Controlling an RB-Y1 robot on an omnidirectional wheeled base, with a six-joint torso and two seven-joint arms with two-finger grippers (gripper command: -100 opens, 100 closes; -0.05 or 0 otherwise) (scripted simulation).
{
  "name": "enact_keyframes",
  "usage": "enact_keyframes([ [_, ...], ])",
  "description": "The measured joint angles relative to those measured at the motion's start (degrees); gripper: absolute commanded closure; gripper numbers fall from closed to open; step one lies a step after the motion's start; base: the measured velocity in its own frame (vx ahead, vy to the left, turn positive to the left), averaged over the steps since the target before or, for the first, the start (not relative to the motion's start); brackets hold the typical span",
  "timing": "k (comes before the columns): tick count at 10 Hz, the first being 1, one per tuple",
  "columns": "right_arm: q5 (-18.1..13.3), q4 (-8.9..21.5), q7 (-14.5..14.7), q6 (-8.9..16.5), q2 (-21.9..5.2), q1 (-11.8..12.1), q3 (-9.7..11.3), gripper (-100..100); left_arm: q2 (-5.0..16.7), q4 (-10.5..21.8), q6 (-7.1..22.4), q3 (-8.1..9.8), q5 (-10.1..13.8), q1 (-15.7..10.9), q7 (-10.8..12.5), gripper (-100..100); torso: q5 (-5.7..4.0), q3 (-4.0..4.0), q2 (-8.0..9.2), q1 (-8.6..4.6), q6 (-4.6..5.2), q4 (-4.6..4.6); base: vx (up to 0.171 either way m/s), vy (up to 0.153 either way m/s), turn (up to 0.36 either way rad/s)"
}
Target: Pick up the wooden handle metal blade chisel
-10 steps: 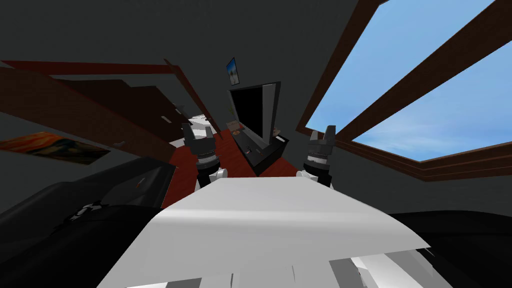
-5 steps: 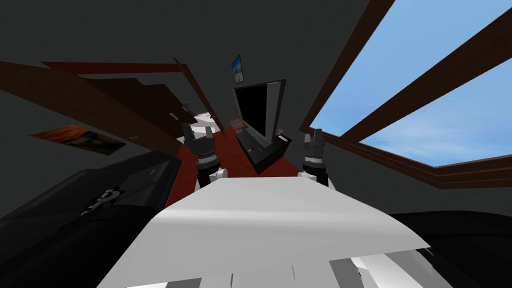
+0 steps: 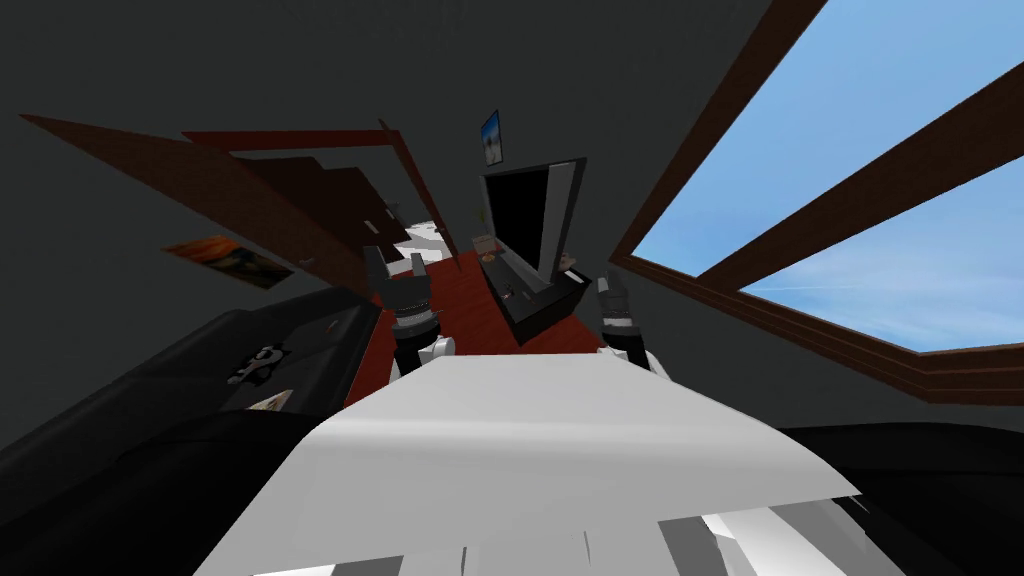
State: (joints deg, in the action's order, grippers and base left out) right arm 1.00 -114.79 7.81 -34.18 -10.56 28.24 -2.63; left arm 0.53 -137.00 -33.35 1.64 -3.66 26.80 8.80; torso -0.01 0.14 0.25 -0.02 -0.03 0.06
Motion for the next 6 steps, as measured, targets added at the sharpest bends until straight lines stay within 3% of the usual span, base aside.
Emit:
enact_keyframes([
  [2,-2.0,3.8,0.2,0.0,-2.0,0.6,0.9,-100,0.0,0.0,0.0,0.00,0.0,0.0,0.0,0,0.02,0.07,0.12,0.06,0.02,0.03,-0.087,0.022,0.171],
  [3,-2.5,4.9,0.3,0.7,-2.4,0.6,1.2,-100,0.0,0.0,0.0,0.00,0.0,0.0,0.0,0,0.01,0.03,0.05,0.04,0.05,0.02,-0.022,0.011,-0.007],
  [6,-3.3,8.5,0.0,0.7,-3.9,0.6,1.2,-100,0.0,0.0,0.0,0.01,0.0,0.0,0.0,0,0.01,-0.08,-0.15,0.00,0.05,-0.03,-0.030,0.018,0.181],
])
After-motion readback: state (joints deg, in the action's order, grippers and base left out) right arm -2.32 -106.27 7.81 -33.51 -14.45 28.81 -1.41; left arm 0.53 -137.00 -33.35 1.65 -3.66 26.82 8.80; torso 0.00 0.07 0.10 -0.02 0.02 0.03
